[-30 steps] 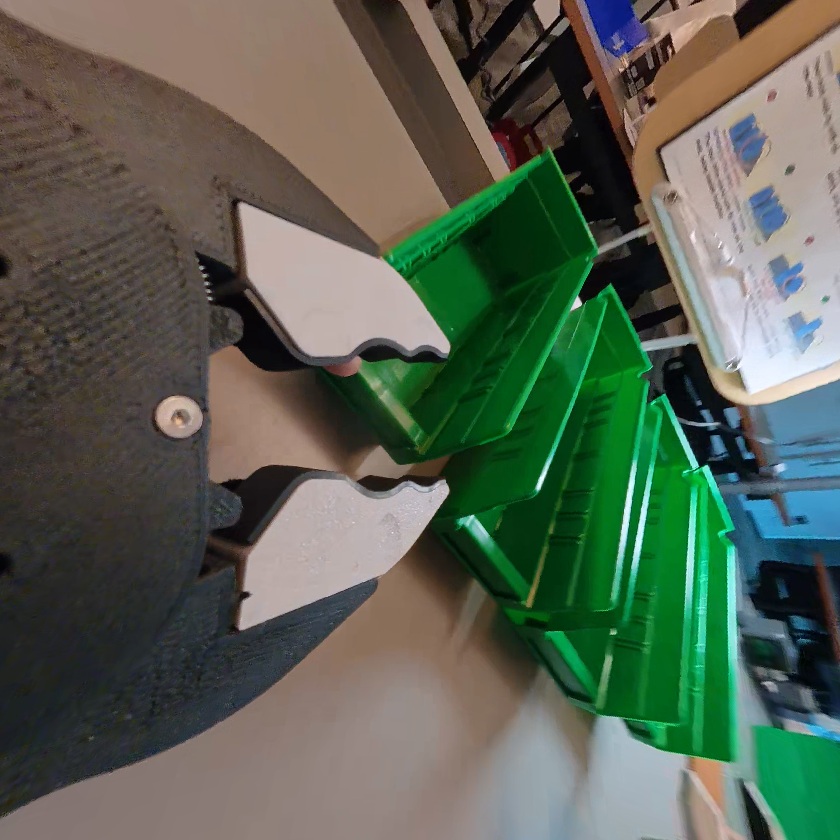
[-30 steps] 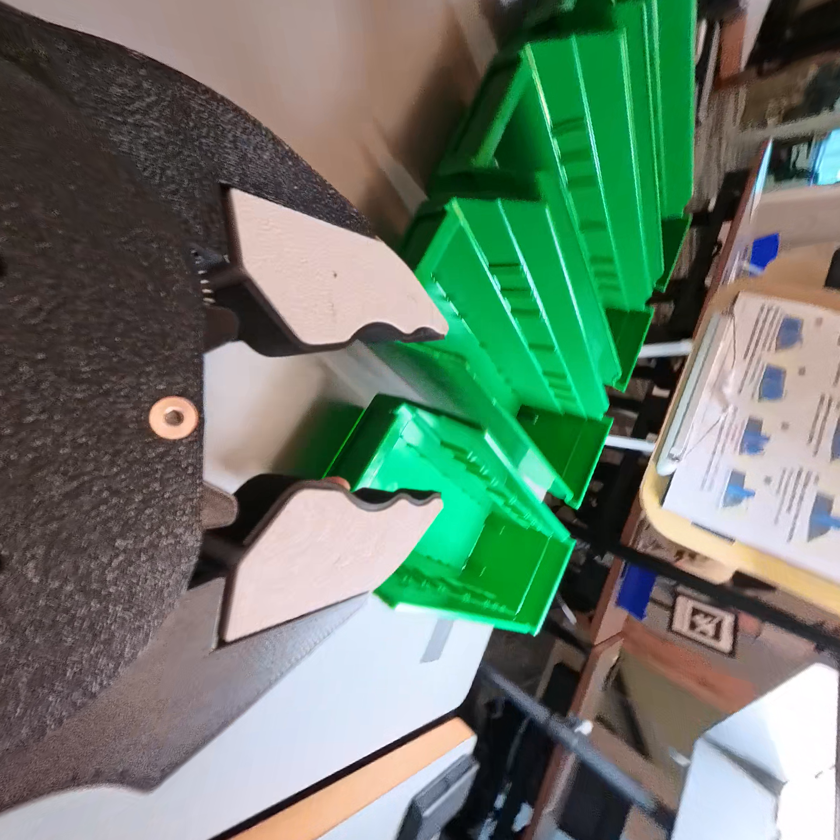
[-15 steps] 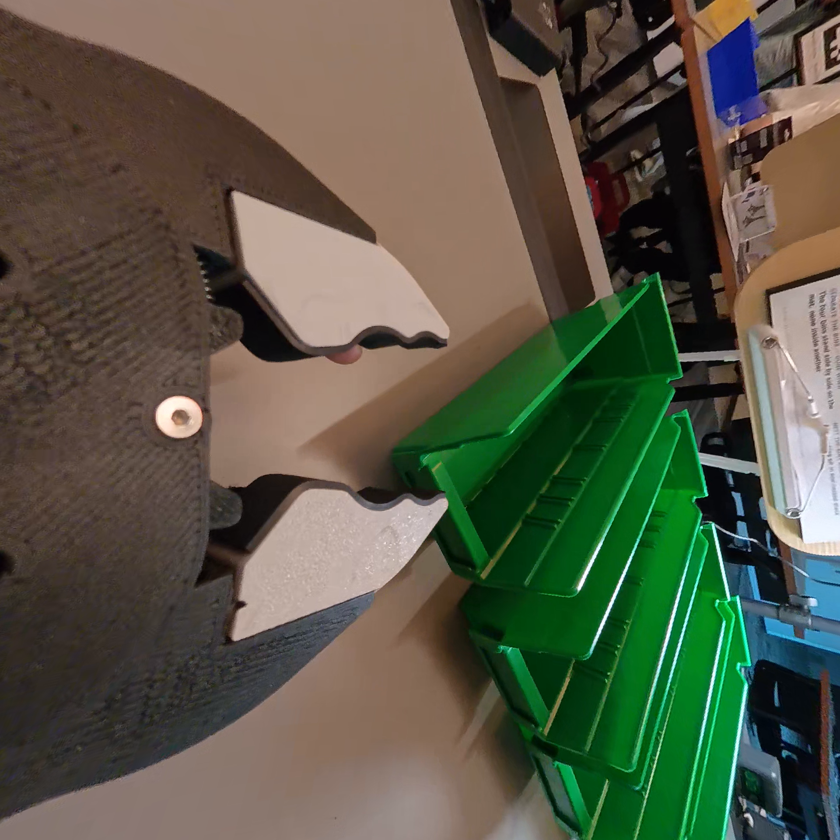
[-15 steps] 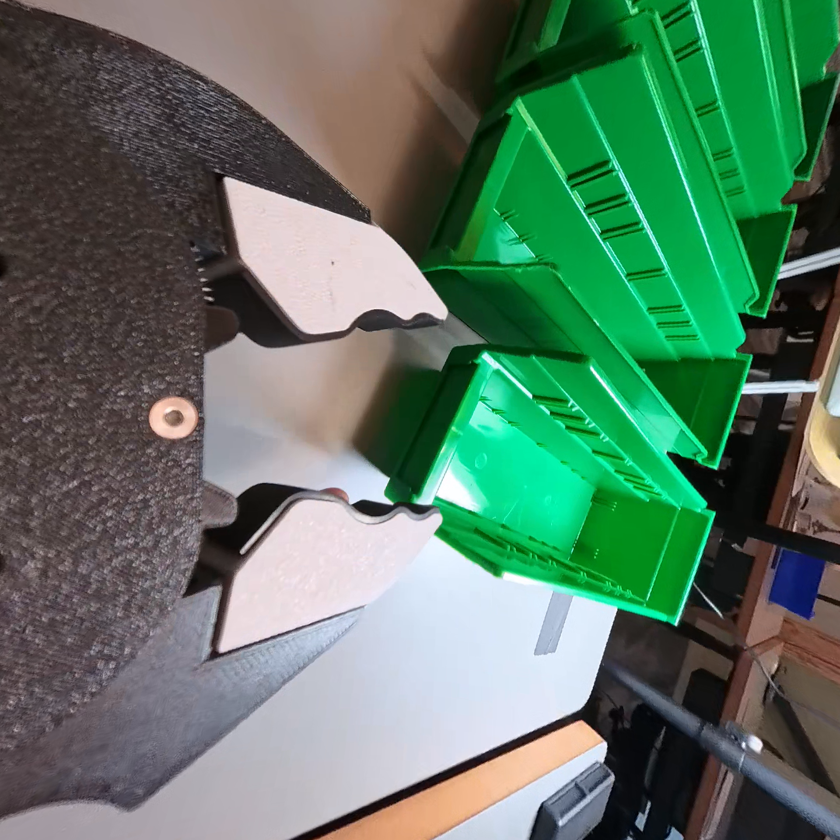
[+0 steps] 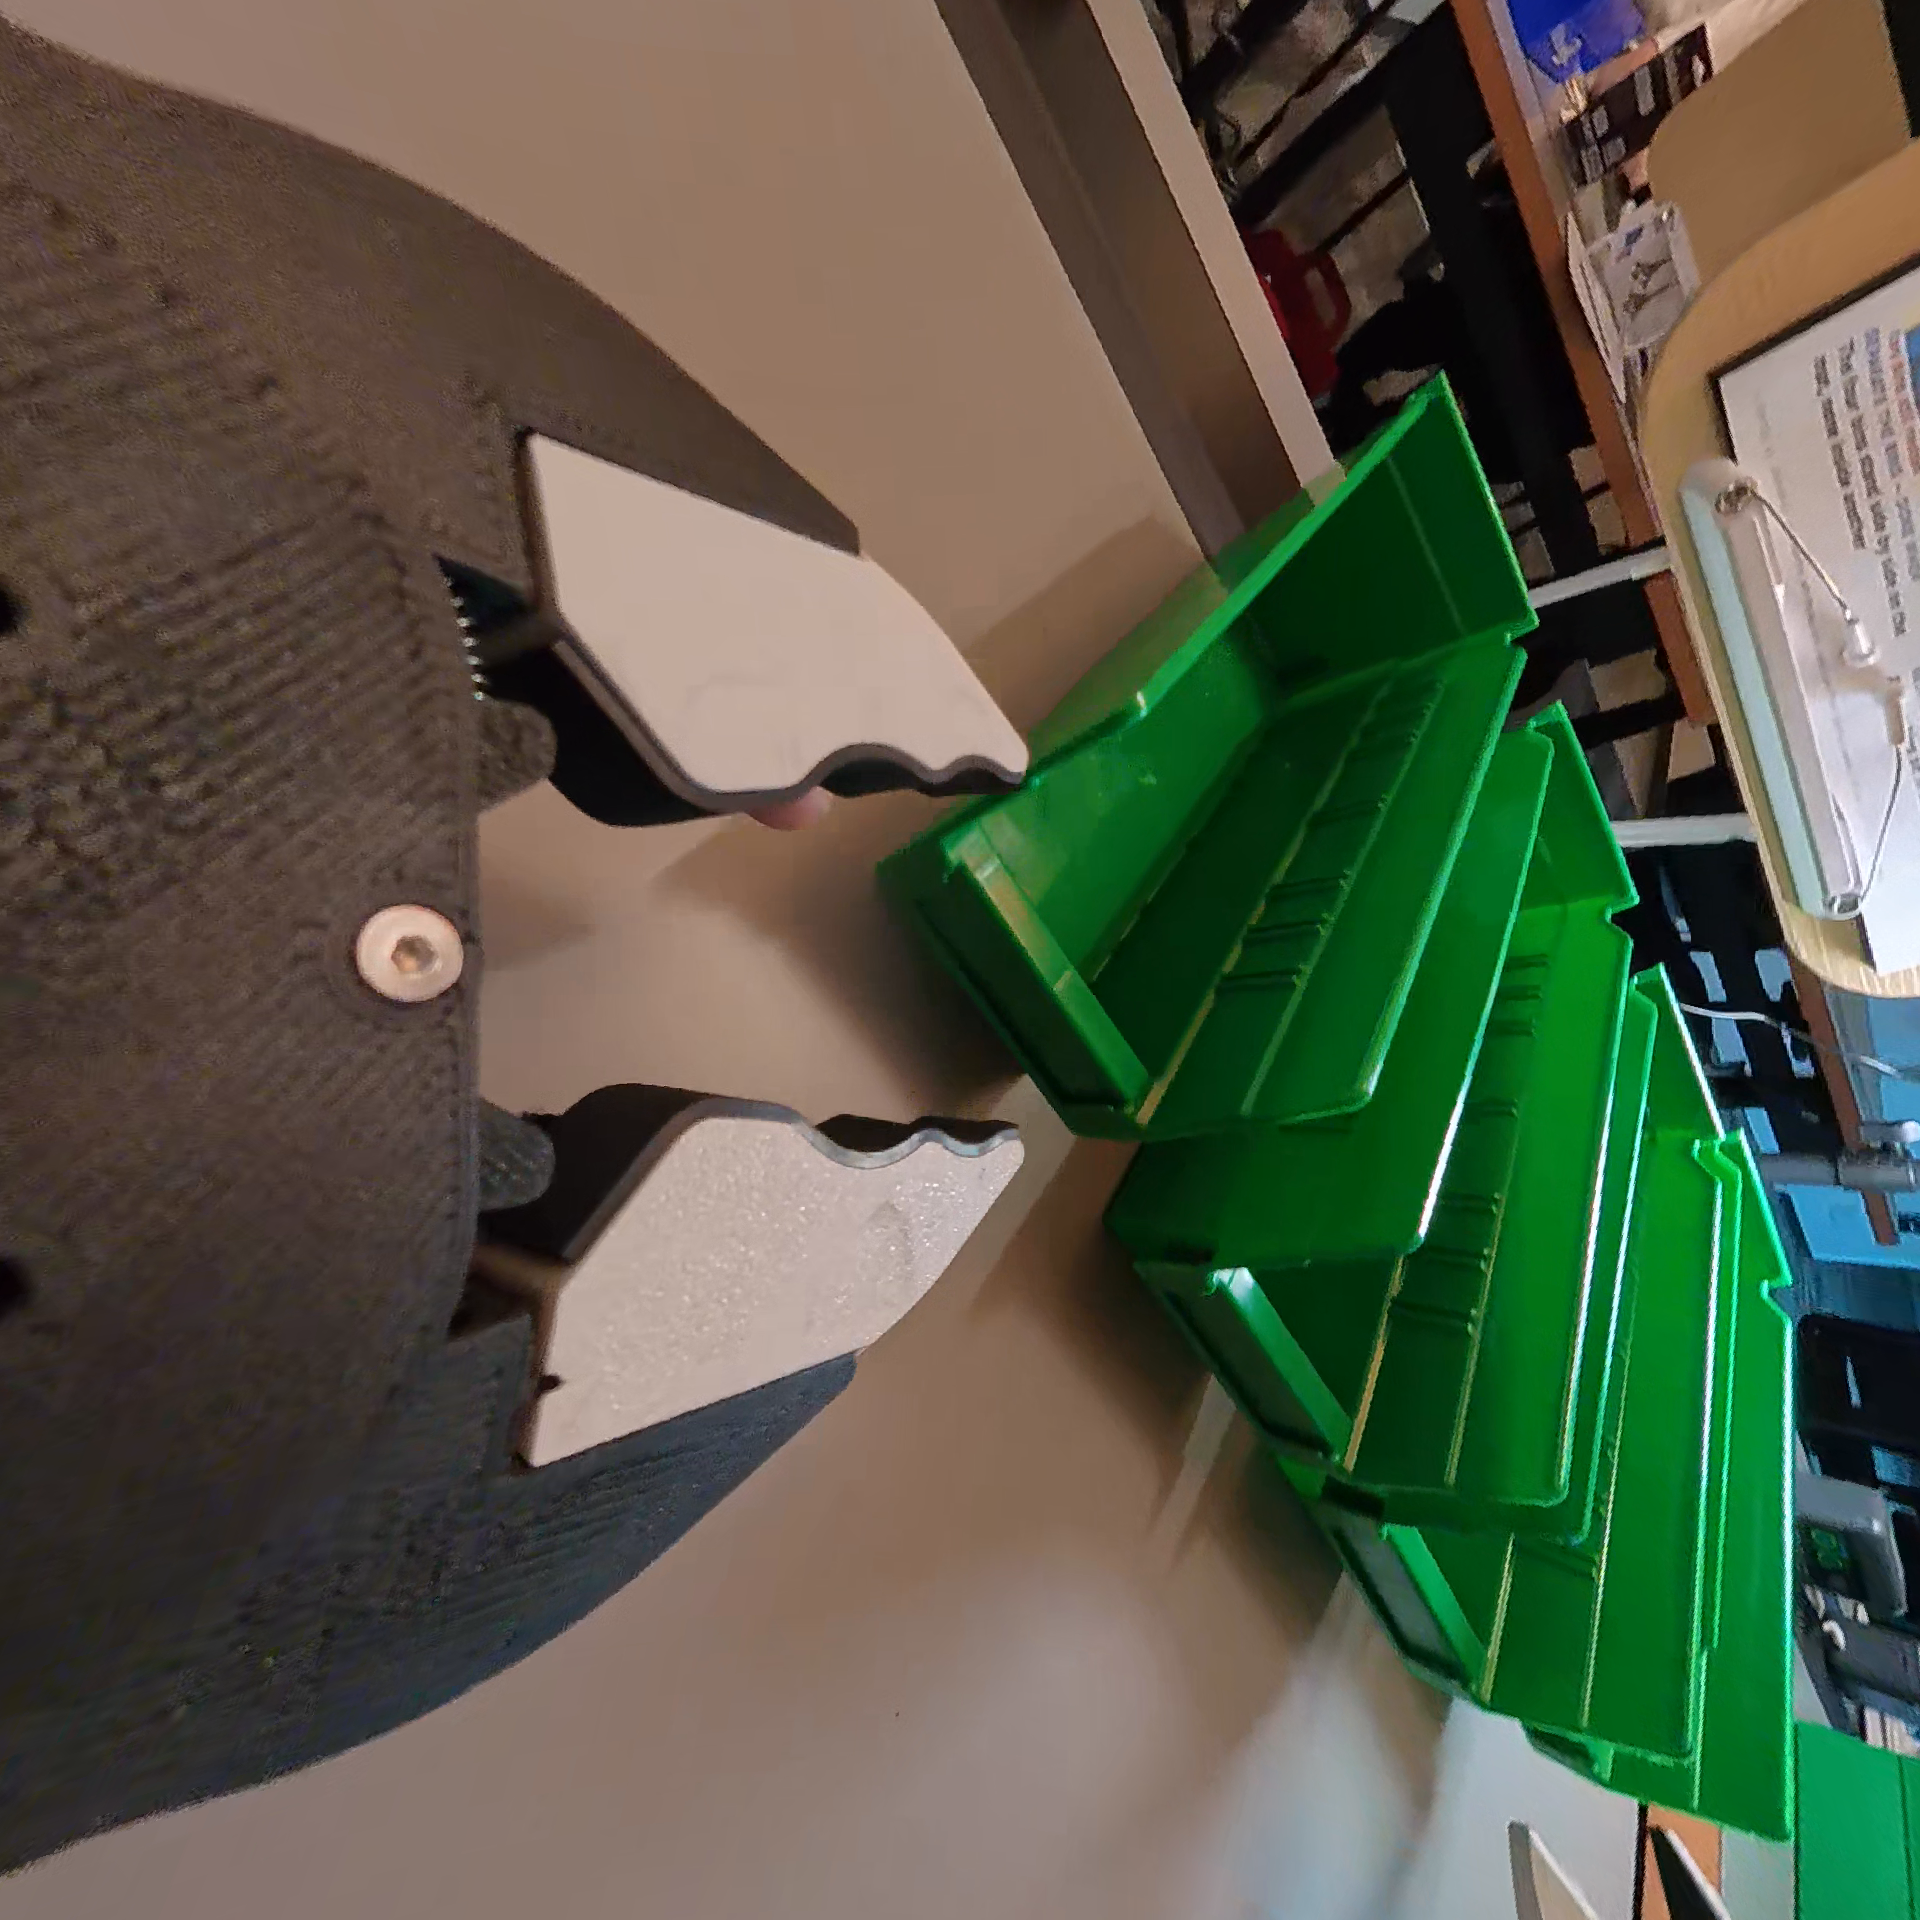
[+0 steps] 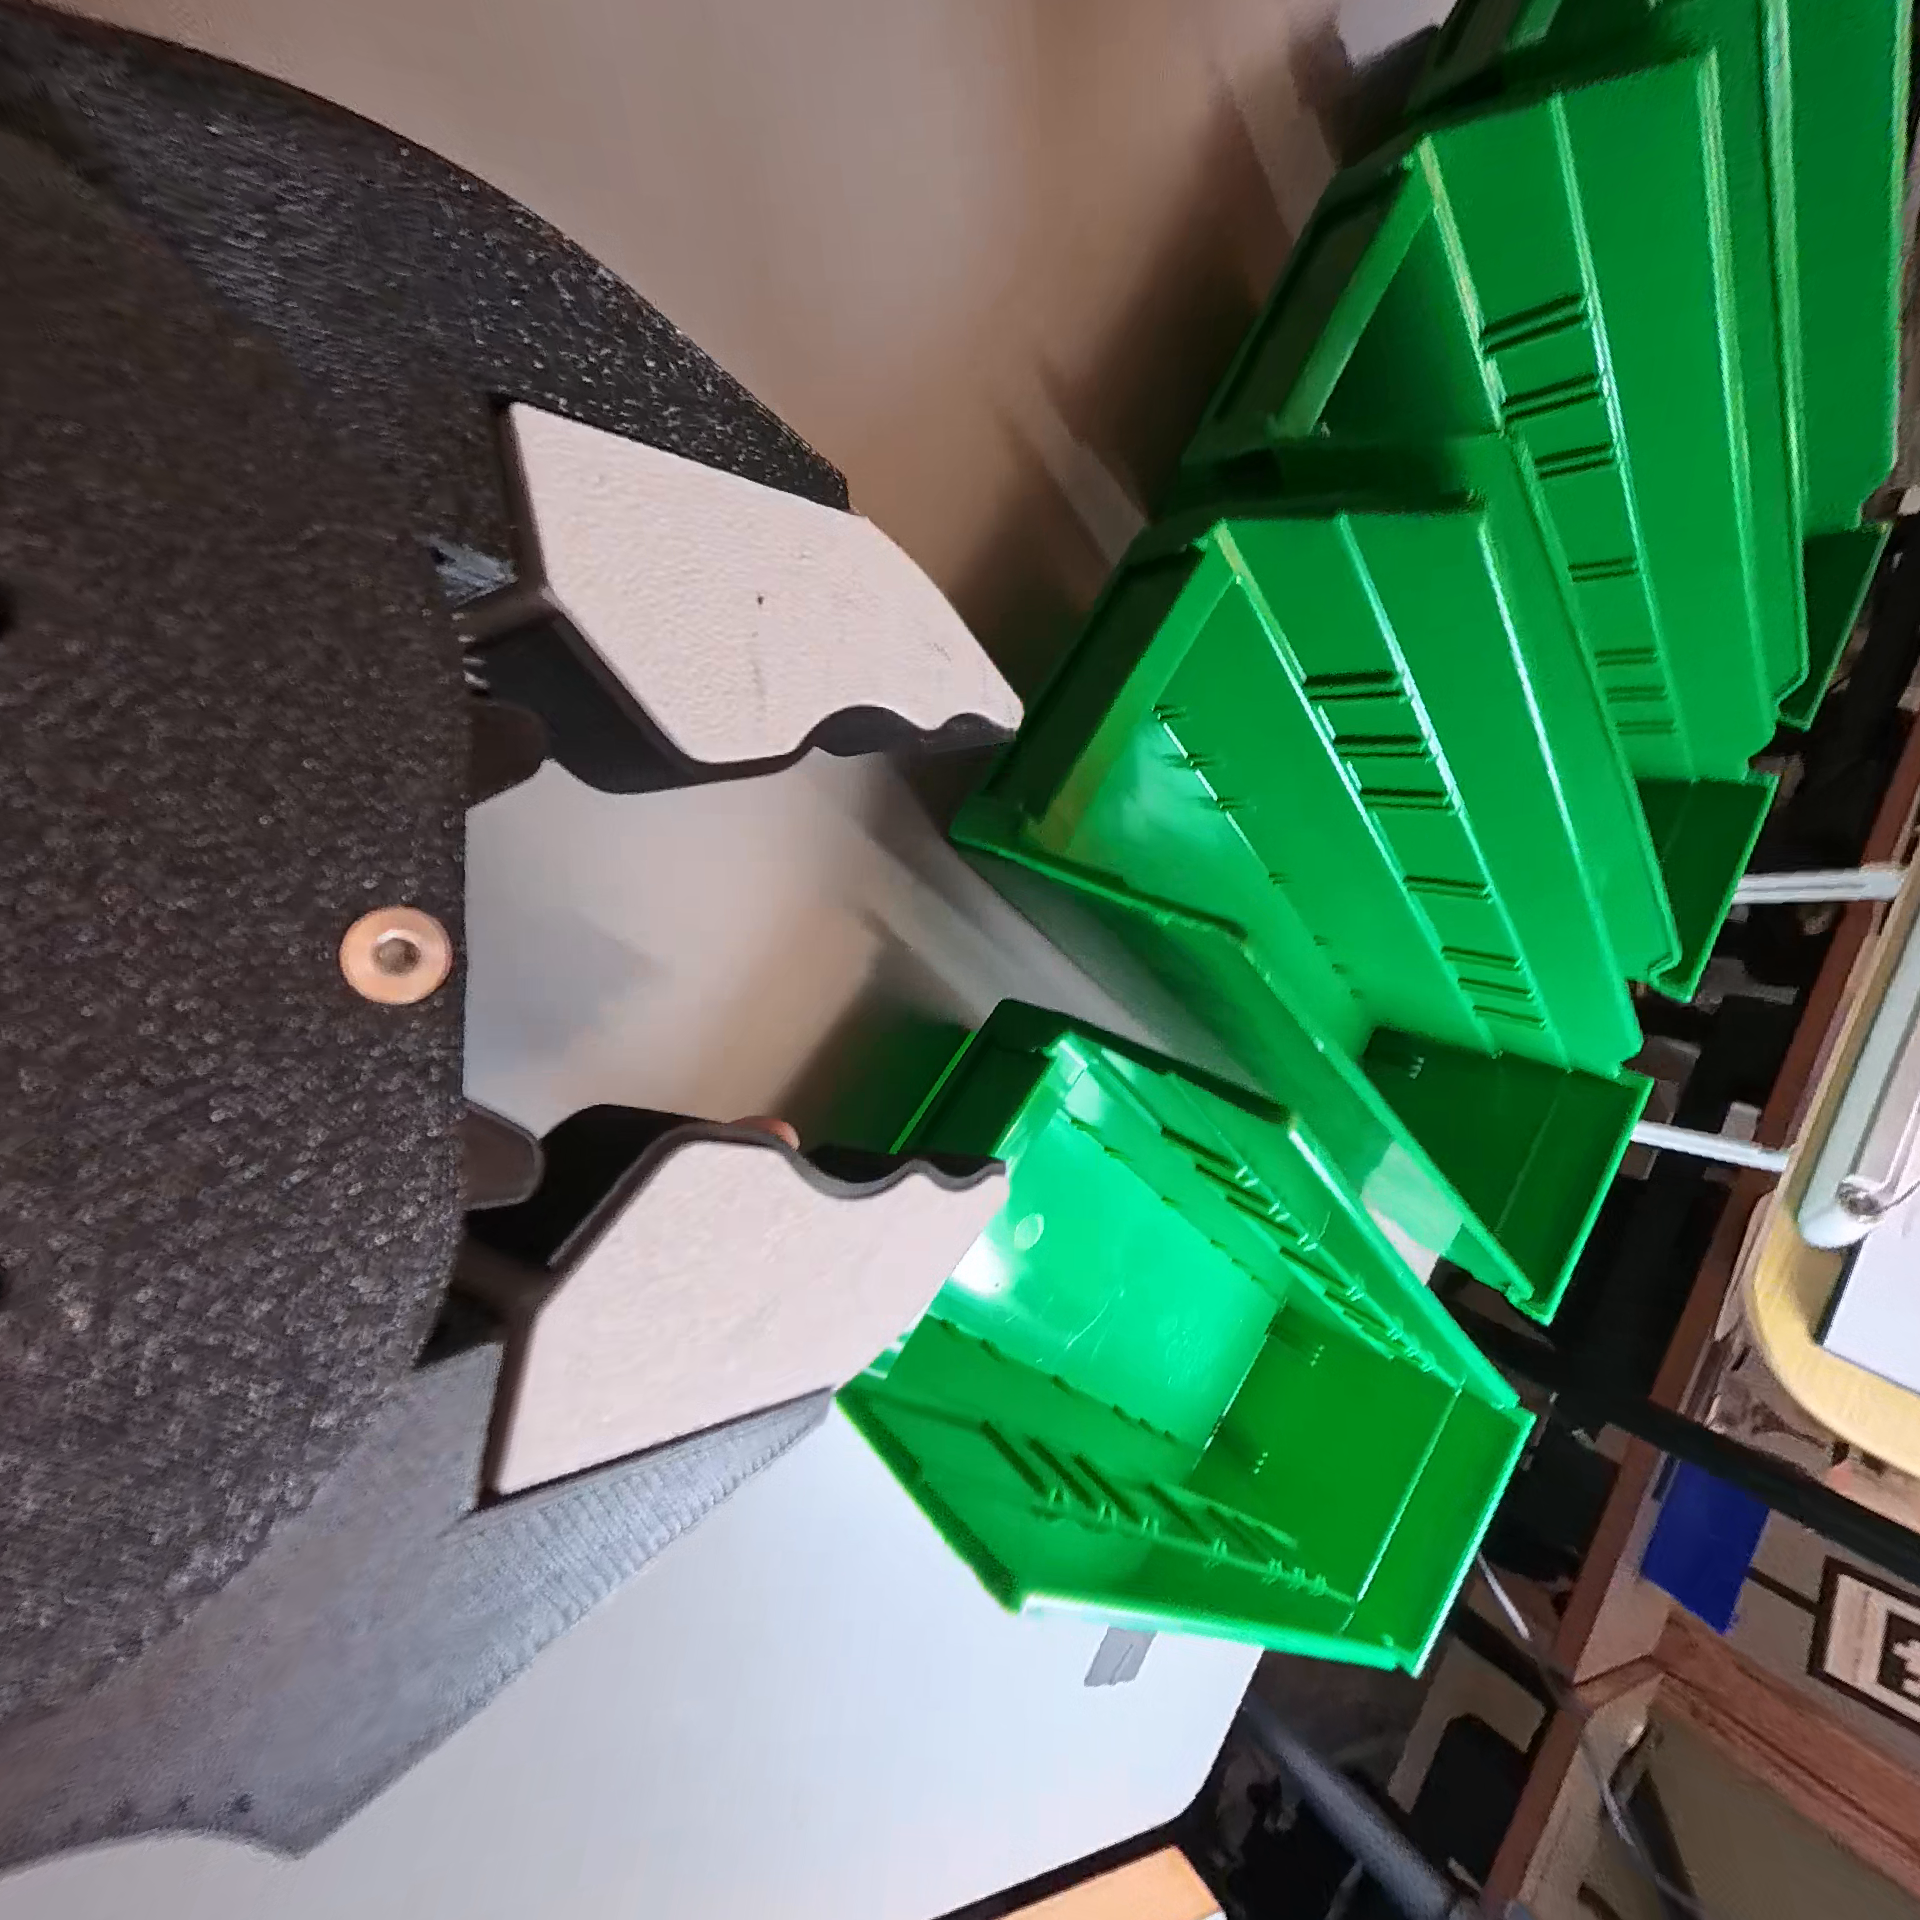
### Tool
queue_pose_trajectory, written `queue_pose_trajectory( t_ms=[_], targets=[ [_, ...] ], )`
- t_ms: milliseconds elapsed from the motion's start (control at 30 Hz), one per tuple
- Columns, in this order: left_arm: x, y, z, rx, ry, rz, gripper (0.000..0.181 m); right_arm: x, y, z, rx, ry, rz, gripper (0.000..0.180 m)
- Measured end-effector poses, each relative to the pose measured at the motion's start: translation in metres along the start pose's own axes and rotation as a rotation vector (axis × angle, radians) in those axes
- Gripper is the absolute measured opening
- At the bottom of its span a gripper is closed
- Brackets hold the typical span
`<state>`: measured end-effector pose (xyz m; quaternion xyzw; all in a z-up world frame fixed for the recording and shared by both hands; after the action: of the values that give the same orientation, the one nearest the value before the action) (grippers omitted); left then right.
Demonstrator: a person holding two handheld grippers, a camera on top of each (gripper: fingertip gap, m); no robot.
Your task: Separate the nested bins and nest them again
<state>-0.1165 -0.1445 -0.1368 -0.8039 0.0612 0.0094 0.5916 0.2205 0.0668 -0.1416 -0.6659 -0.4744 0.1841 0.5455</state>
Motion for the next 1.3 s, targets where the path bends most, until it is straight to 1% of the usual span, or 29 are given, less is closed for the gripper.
queue_pose_trajectory(
  t_ms=[200,367,500,633,800,900,1033,1133,1200,1300],
  targets=[
    [0.018,0.004,0.008,-0.029,0.061,0.061,0.059,-0.016,-0.007,0.001,0.051,-0.045,-0.065,0.073],
    [0.027,0.006,0.011,-0.038,0.084,0.106,0.059,-0.026,-0.015,-0.004,0.126,-0.074,-0.129,0.073],
    [0.028,0.004,0.010,-0.013,0.079,0.102,0.058,-0.029,-0.020,-0.007,0.167,-0.080,-0.152,0.072],
    [0.026,-0.002,0.006,0.029,0.059,0.072,0.059,-0.028,-0.017,-0.006,0.146,-0.071,-0.155,0.072],
    [0.026,-0.004,0.005,0.043,0.052,0.062,0.059,-0.021,-0.009,0.000,0.073,-0.018,-0.163,0.071],
    [0.026,-0.003,0.005,0.038,0.050,0.065,0.059,-0.013,-0.002,0.007,0.008,0.019,-0.202,0.070],
    [0.026,0.000,0.007,0.015,0.040,0.071,0.058,0.004,0.004,0.020,-0.071,0.073,-0.332,0.069],
    [0.025,0.002,0.008,0.007,0.032,0.073,0.057,0.014,0.005,0.029,-0.137,0.073,-0.464,0.068],
    [0.025,0.003,0.009,-0.001,0.031,0.071,0.057,0.020,0.006,0.033,-0.182,0.039,-0.541,0.066],
    [0.025,0.006,0.010,-0.015,0.035,0.065,0.056,0.025,0.010,0.038,-0.291,-0.101,-0.590,0.066]
  ],
)
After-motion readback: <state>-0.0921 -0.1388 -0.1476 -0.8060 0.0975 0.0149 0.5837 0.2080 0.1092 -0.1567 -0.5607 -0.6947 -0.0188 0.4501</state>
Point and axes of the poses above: each gripper's, where its closed fingertips meet, z out along the fingers, y out of its underside, x = y × z across the jaws, the point moved 6 cm from there along -z, back along the fingers, and after that the axes turned 4 degrees about -z, right-handed, at the moved point
